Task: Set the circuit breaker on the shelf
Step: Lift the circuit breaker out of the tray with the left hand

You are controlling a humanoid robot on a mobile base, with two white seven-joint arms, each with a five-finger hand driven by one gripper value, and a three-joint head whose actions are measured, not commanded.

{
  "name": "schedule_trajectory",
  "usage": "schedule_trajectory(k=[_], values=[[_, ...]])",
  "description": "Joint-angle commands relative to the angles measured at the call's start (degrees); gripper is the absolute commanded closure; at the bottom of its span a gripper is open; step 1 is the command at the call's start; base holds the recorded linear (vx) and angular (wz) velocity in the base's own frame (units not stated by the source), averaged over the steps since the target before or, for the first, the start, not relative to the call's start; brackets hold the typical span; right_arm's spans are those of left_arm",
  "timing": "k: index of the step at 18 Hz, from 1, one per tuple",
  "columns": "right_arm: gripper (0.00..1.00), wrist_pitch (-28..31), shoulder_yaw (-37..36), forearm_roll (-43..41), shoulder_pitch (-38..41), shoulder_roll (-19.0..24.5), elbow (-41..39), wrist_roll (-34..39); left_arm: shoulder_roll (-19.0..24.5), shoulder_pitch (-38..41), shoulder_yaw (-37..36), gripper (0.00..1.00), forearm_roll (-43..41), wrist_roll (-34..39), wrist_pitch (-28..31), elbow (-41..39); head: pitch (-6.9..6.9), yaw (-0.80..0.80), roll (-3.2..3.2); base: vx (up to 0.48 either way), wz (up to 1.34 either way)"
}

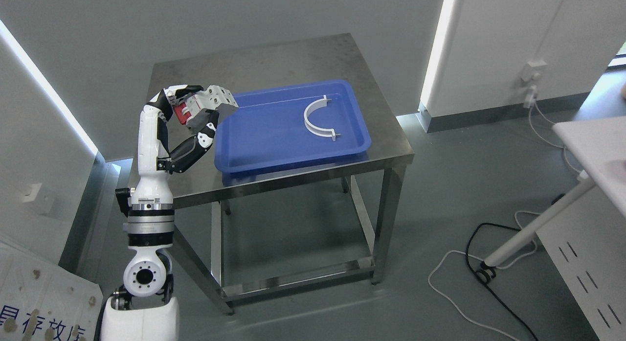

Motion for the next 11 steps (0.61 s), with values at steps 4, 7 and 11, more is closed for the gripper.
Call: schedule_trajectory(k=[4,7,11], values=[[0.0,2.4,0.0,0.0,0.9,-1.0,0.0,0.0,1.0,3.9,8.8,0.79,2.0,-2.2,-0.8,-3.5,0.0,0.0,0.0,-0.425,-0.19],[0.0,2.4,0.0,0.0,0.9,-1.0,0.0,0.0,1.0,2.6,9.7,0.79,2.2,-4.0,-0.9,-3.5,0.0,0.0,0.0,-0.47,-0.12],[0.0,2.4,0.0,0.0,0.9,-1.0,0.0,0.0,1.0,0.1,8.8,0.79,2.3,-6.6,-1.2,-3.5,0.0,0.0,0.0,-0.429,-0.07]])
